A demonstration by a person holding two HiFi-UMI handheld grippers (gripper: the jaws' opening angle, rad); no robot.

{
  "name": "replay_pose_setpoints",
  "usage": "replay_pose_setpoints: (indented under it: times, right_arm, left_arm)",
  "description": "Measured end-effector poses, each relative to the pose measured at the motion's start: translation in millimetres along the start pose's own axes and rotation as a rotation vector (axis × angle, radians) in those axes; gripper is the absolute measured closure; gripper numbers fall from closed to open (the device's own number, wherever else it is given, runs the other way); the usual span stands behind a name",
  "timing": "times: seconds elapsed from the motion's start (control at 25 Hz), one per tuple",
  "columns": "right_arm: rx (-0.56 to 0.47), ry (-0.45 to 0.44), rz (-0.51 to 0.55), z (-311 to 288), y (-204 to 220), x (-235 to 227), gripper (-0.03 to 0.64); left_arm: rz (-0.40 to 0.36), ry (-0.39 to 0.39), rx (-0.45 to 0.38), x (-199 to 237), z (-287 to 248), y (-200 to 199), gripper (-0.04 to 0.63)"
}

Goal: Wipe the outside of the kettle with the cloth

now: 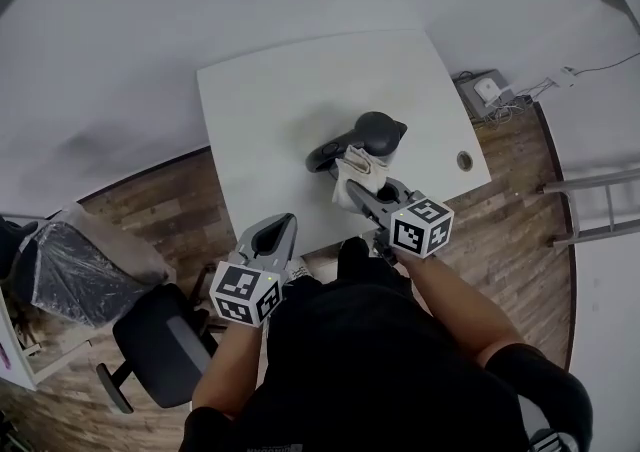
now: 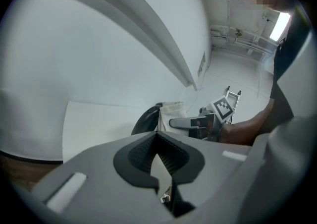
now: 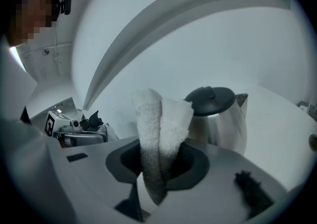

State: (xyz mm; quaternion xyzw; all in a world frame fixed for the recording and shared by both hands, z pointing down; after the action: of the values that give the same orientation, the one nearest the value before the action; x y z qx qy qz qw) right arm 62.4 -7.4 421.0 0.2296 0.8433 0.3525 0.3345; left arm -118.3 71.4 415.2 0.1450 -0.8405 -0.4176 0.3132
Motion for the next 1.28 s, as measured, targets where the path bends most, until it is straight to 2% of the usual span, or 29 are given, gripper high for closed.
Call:
replay_pose_setpoints:
  times: [0.2, 0.36, 0.72, 0.96, 1.12, 1.28]
  right_arm:
    - [0.075, -0.048, -0.038, -25.7, 27.4, -7.3, 0.522]
    - [0.128, -0.086, -0.124, -42.1, 51.7, -15.9, 0.522]
    - [0.249, -0.109, -0.301, -61.9, 94.2, -30.1, 0.522]
    - [0.306, -0.168, -0.550, -70.4, 120.4, -37.7, 0.522]
    - [0.327, -0.160, -0.504, -66.8, 127.1, -32.6, 0.522]
    - [0.256, -0.170, -0.396, -42.4, 104.9, -21.7, 0.522]
  left_arm:
    - [-0.015, -0.016, 0.050, 2.2, -4.7, 6.3, 0.589]
    - [-0.010, -0.021, 0.063, 0.1, -11.9, 3.1, 0.589]
    - [0.012, -0.026, 0.083, 2.5, -18.6, 9.0, 0.589]
    - [0.038, -0.048, 0.082, 7.4, -12.3, 13.3, 0.589]
    - [0.040, -0.034, 0.086, 4.3, -14.9, 12.7, 0.588]
    - [0.027, -0.011, 0.091, 0.7, -22.3, 9.9, 0.589]
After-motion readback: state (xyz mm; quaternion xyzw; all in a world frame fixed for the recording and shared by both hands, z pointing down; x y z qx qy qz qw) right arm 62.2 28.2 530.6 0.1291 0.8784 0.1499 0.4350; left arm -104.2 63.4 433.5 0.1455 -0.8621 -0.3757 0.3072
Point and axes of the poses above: the fingertips, and each gripper's own axes: z backward along the fingers, x to its left, y out of its underside, the point moved 5 cm from there along z, backward along the fingers, and after that the axes turned 8 degrees about x, right-handed, at the moved point
